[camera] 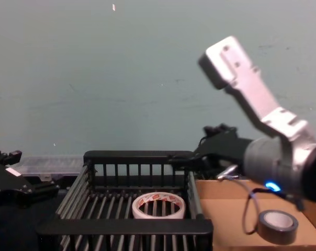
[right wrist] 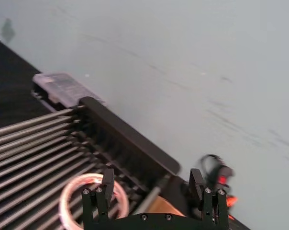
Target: Pick up the white tape and place it into the black box , Pick up the silver tape and place it into the brown box.
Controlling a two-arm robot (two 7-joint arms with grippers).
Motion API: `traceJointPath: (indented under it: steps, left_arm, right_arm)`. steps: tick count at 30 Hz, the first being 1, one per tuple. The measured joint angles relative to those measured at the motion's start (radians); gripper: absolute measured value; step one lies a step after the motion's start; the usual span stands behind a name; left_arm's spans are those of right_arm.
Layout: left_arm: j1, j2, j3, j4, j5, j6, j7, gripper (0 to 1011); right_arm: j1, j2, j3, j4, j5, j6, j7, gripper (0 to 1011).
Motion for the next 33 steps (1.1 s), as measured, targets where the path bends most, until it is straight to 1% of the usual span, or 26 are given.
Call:
traceJointPath:
  steps: [1, 2, 6, 8, 12, 14, 24, 31, 33]
  left_arm:
    - [0.0, 0.0, 0.0, 0.0, 0.0, 0.0, 0.0, 1001]
    - [0.0, 0.0, 0.0, 0.0, 0.0, 0.0, 0.0, 1001]
    - [0.0, 0.0, 0.0, 0.0, 0.0, 0.0, 0.0, 1001]
    - [0.0, 0.0, 0.0, 0.0, 0.0, 0.0, 0.0, 1001]
    - [0.0, 0.0, 0.0, 0.0, 0.0, 0.0, 0.0, 1001]
    - [0.0, 0.0, 0.0, 0.0, 0.0, 0.0, 0.0, 1001]
    - [0.0, 0.0, 0.0, 0.0, 0.0, 0.0, 0.0, 1001]
    - [0.0, 0.0, 0.0, 0.0, 0.0, 0.0, 0.0, 1001]
    - [0.0, 0.0, 0.0, 0.0, 0.0, 0.0, 0.0, 1001]
  right_arm:
    - [-0.007, 0.004, 0.007, -0.012, -0.001, 0.003, -0.003, 1002]
    - [-0.022, 0.014, 0.021, -0.038, -0.003, 0.008, -0.01, 1002]
    - [-0.056, 0.031, 0.054, -0.084, -0.008, 0.022, -0.028, 1002]
    - [-0.09, 0.046, 0.089, -0.122, -0.01, 0.036, -0.046, 1002]
    - [-0.127, 0.058, 0.124, -0.151, -0.014, 0.053, -0.065, 1002]
    - [-0.16, 0.066, 0.153, -0.17, -0.017, 0.068, -0.081, 1002]
    - [-0.245, 0.072, 0.229, -0.195, -0.022, 0.113, -0.106, 1002]
    - [-0.268, 0.065, 0.254, -0.194, -0.032, 0.127, -0.107, 1002]
    - [-0.268, 0.066, 0.253, -0.194, -0.032, 0.127, -0.107, 1002]
